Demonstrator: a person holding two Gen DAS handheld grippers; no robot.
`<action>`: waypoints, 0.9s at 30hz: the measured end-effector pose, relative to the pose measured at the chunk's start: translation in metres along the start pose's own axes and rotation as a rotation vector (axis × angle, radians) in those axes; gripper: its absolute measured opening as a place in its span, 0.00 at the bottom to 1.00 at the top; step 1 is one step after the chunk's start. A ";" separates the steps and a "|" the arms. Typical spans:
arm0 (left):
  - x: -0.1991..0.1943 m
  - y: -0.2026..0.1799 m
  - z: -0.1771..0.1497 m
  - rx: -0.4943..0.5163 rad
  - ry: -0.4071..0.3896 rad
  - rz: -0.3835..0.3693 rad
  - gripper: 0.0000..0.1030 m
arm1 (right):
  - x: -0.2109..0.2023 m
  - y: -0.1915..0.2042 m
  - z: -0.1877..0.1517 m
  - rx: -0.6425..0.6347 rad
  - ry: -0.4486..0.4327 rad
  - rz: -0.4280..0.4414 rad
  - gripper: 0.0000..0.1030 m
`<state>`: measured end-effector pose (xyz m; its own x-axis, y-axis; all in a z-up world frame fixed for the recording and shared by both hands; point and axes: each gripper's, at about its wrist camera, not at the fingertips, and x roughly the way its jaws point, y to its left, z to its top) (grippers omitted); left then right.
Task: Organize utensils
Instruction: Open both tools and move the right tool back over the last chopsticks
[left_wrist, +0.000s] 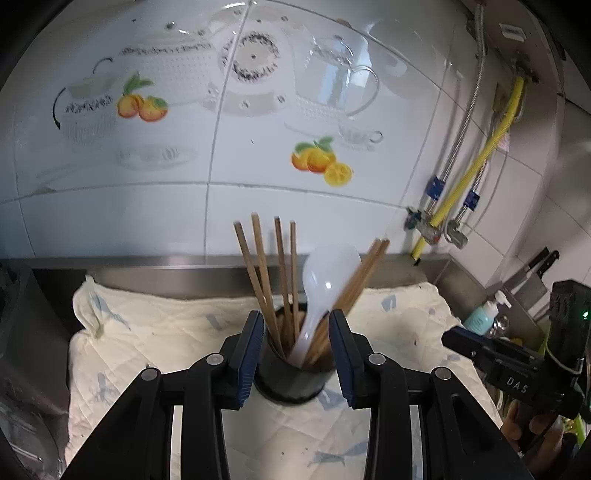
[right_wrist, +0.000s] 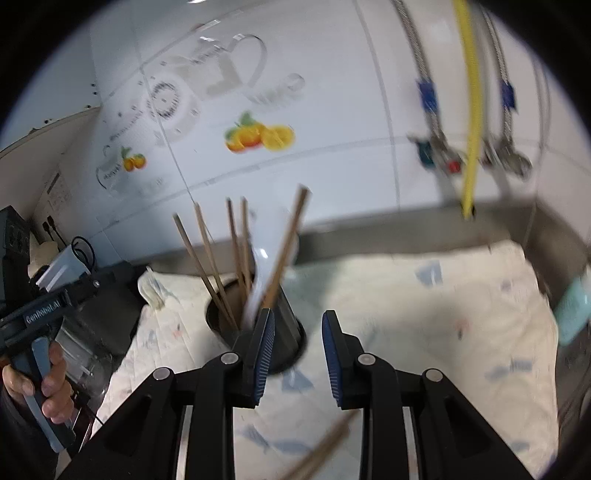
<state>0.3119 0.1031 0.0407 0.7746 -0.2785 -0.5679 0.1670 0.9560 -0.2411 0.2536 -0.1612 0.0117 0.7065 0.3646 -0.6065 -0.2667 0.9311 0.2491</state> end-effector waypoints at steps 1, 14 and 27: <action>0.001 -0.003 -0.004 0.002 0.010 -0.001 0.39 | 0.000 -0.006 -0.006 0.018 0.016 -0.007 0.29; 0.011 -0.016 -0.031 0.017 0.066 -0.019 0.39 | 0.033 -0.024 -0.091 0.076 0.266 -0.030 0.24; 0.025 -0.008 -0.045 0.022 0.113 -0.017 0.39 | 0.069 -0.029 -0.120 0.151 0.361 -0.071 0.16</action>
<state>0.3022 0.0843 -0.0067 0.6982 -0.3023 -0.6489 0.1943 0.9525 -0.2347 0.2318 -0.1617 -0.1281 0.4363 0.3063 -0.8461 -0.1076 0.9513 0.2890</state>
